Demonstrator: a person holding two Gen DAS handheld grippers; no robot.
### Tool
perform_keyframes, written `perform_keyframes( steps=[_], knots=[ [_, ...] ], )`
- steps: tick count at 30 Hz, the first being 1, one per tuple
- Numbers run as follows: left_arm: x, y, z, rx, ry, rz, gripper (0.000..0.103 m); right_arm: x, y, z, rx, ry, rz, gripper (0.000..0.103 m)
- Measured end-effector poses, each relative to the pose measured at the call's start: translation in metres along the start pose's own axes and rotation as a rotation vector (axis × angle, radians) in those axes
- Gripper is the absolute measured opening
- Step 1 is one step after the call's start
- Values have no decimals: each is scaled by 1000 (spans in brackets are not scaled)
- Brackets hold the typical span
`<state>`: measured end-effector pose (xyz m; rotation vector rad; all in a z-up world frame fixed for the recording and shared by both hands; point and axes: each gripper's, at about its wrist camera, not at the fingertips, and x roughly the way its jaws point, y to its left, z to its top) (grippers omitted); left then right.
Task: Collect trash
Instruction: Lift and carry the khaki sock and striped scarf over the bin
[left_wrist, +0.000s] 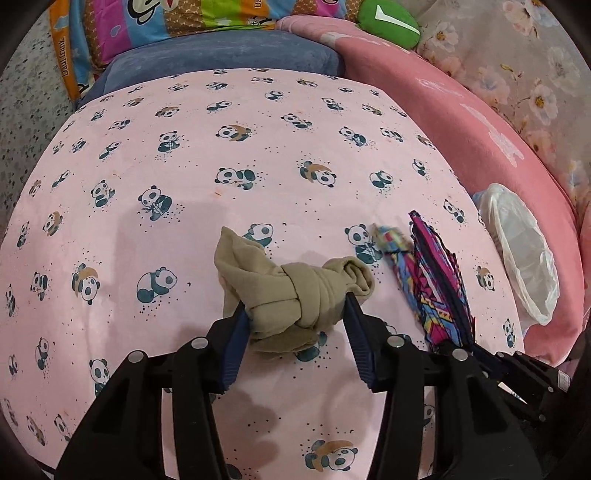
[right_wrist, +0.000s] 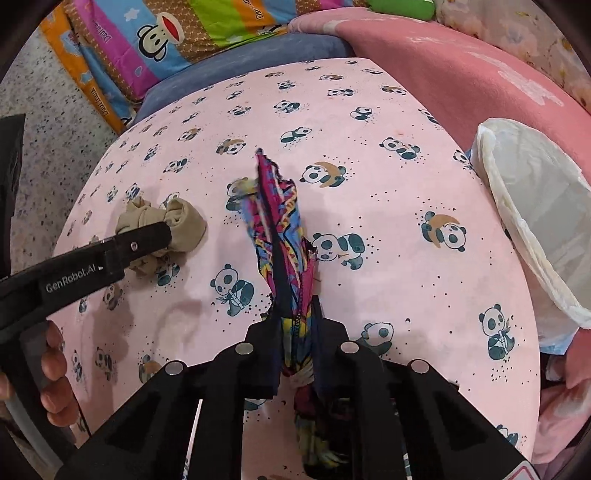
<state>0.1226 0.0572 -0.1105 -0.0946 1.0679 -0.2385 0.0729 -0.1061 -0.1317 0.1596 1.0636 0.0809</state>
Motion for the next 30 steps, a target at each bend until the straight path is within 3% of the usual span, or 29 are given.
perform_keyframes(
  steps=[11,23,30],
  knots=[
    [-23,-58,9,77,-42,-63,44,-55,-32,18,98,-142,7,11],
    [-30,-166,27,238,-68,-162,44,-116,-129,32,286,-297,-53,11],
    [-19,-231,34,336,-57,-220,44,-131,-186,32,388,-338,-88,11]
  ],
)
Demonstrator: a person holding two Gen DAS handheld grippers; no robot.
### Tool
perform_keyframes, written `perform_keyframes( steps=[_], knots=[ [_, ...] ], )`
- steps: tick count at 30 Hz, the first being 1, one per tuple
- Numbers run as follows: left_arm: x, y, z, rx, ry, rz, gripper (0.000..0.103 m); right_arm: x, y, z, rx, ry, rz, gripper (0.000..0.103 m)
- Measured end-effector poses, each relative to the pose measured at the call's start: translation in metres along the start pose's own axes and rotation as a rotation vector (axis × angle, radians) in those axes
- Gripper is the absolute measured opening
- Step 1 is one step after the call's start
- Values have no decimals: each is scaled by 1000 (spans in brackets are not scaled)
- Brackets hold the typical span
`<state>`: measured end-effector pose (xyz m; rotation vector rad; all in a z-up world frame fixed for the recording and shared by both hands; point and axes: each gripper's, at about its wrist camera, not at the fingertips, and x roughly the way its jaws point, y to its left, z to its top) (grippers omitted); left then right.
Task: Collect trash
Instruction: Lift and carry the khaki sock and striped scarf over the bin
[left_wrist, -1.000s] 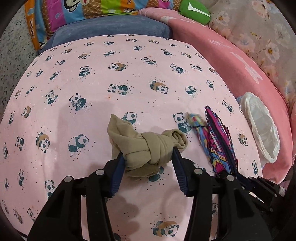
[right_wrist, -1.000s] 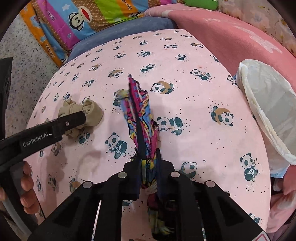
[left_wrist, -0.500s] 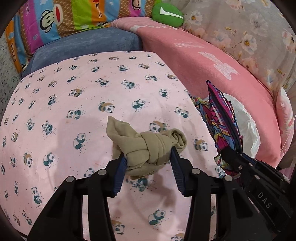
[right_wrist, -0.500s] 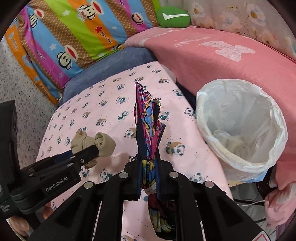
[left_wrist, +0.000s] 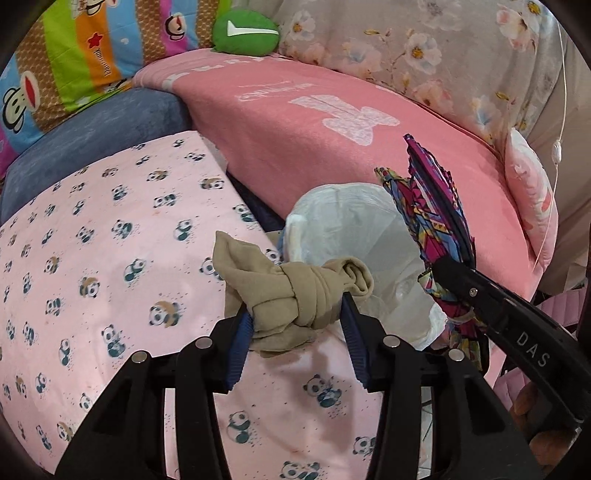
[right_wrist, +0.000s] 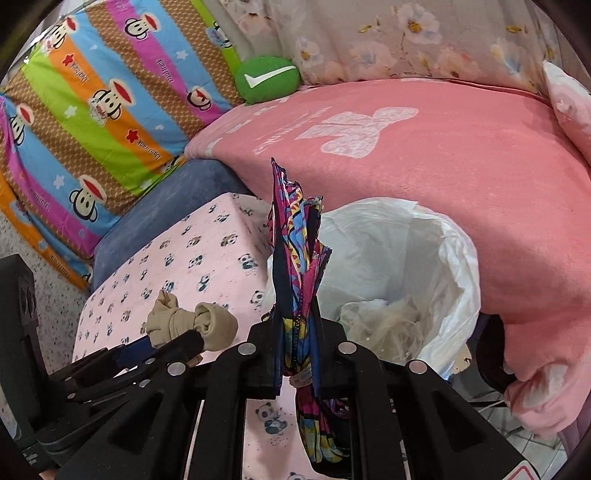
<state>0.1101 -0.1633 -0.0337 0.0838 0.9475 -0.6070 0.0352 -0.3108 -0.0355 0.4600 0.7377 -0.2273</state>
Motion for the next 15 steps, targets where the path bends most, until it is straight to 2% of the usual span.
perform_keyframes(
  steps=[10,11,14,15],
  knots=[
    [35,-39,34,48,8,-63,48,12,-43,30,55,-28,-52,13],
    [38,-39,37,43,3,-63,50,15,-45,34,55,-29,-54,15],
    [39,-35,43,10,-36,-19,72,21,-47,43,64,-42,-59,25],
    [38,-31,44,-5,-47,-18,73,22,-48,45,65,-43,-55,27]
  ],
)
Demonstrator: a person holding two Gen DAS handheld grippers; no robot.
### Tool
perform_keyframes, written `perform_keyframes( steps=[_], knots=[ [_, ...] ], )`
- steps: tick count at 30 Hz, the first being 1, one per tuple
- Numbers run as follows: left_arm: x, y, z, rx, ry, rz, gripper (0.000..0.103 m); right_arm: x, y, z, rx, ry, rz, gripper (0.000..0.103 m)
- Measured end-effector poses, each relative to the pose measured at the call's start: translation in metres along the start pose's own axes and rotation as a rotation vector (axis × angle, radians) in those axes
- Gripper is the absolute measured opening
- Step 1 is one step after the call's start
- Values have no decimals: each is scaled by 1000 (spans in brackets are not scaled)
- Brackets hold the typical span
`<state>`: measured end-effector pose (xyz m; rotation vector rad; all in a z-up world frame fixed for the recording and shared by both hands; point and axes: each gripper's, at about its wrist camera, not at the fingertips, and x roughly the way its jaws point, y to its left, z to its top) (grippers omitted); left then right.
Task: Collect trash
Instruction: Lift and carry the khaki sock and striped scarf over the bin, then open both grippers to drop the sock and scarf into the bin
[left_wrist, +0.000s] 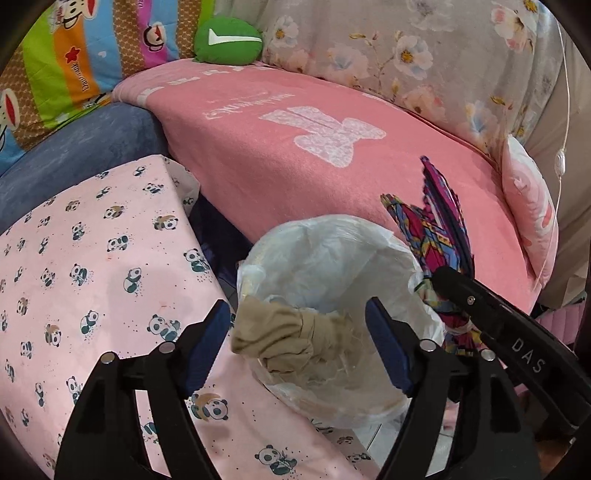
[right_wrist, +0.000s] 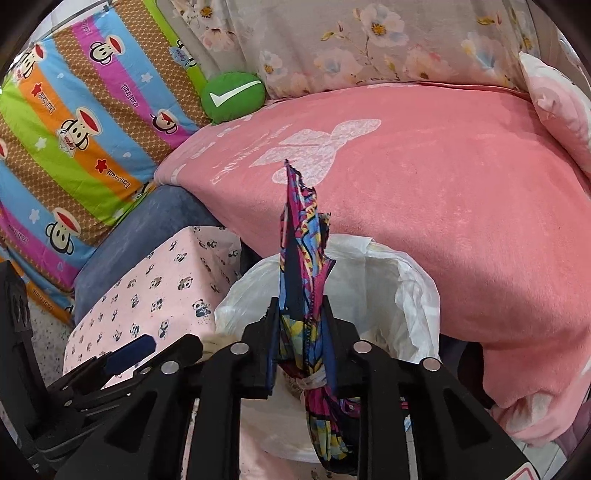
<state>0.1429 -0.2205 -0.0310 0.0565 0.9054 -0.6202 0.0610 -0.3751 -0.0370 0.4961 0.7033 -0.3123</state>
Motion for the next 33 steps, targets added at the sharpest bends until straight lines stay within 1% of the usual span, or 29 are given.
perform_keyframes(
  steps=[4,5,9,12,14,21,23,28,31,33],
  knots=[
    [-2,17,1,-44,-5,22,74,0,7,4,-10,-22,2,41],
    [-4,21,1,-54,-7,25,74,0,9,4,-15,-26,5,43],
    [-12,34,-4,-83,-18,44,74,-3,16,0,-28,-22,10,43],
    [-20,38,-10,-79,-32,67,74,-6,20,-7,-33,-13,15,44],
    [-26,41,-15,-77,-36,83,74,-9,23,-12,-39,-6,17,46],
    [-42,48,-32,-84,-40,113,74,-22,34,-36,-86,24,16,47],
    [-47,48,-36,-81,-43,123,74,-27,36,-41,-100,25,10,52],
    [-60,46,-46,-67,-47,155,74,-38,40,-56,-140,36,-5,53],
    [-66,43,-52,-56,-47,180,76,-46,42,-65,-167,34,-22,62],
    [-70,42,-57,-51,-47,193,78,-51,43,-70,-185,33,-32,64]
  ],
)
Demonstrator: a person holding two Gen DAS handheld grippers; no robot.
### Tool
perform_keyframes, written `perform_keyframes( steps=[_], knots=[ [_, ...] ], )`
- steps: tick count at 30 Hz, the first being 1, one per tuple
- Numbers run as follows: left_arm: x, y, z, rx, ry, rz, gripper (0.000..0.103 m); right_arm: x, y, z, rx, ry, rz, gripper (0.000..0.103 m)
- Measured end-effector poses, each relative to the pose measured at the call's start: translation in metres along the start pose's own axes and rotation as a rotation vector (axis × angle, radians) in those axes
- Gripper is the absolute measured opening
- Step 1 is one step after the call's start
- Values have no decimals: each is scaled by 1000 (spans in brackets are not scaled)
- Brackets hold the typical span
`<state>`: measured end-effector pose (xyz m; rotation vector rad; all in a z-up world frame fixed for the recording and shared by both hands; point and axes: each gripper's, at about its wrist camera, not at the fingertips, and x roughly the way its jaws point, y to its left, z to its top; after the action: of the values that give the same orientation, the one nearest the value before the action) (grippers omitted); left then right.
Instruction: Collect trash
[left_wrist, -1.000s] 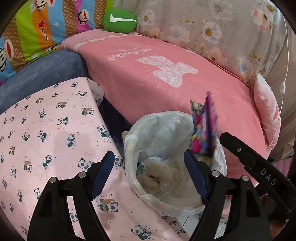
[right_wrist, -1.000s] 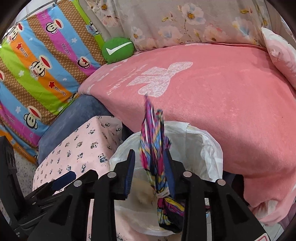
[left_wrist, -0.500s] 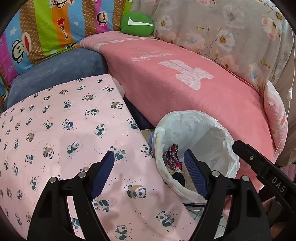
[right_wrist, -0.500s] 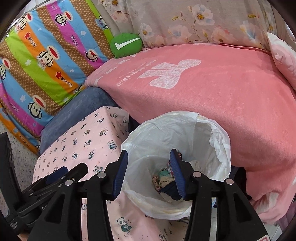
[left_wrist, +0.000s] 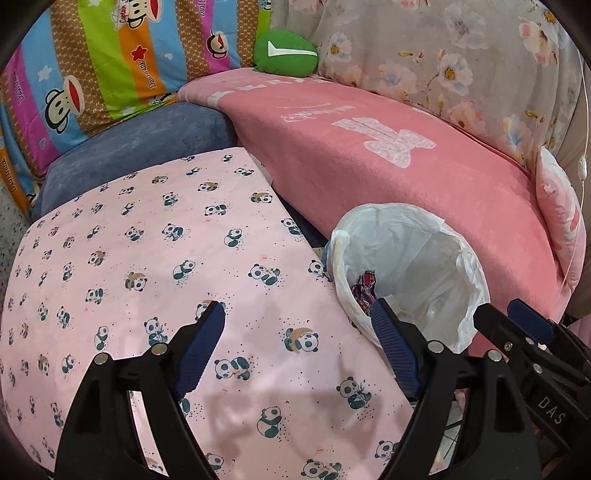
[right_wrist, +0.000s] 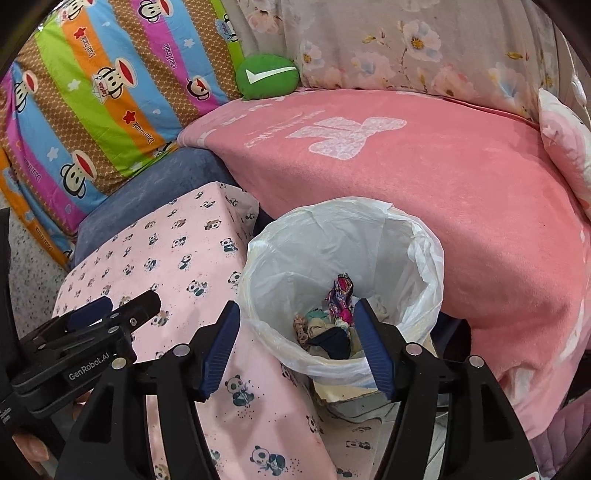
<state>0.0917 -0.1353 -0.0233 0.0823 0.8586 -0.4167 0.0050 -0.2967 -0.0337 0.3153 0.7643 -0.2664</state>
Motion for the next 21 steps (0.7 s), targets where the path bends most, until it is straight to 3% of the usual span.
perform_keyframes(
  steps=[4,7,15,17,21],
  knots=[
    [-6,-2,-8,16,3,24,80,-10,-1,-9,-10,-2,-18,77],
    [-12,-3,-15,28,-8,58,87,-16,-1,-16,-21,-1,-46,84],
    [-16,-3,-33,52,-4,95,88,-18,-6,-33,-22,33,-87,87],
    [-18,-3,-36,58,-6,104,88,-19,-6,-36,-31,28,-105,96],
    [-20,-4,-40,61,-6,110,88,-23,-3,-39,-49,15,-123,96]
  ],
)
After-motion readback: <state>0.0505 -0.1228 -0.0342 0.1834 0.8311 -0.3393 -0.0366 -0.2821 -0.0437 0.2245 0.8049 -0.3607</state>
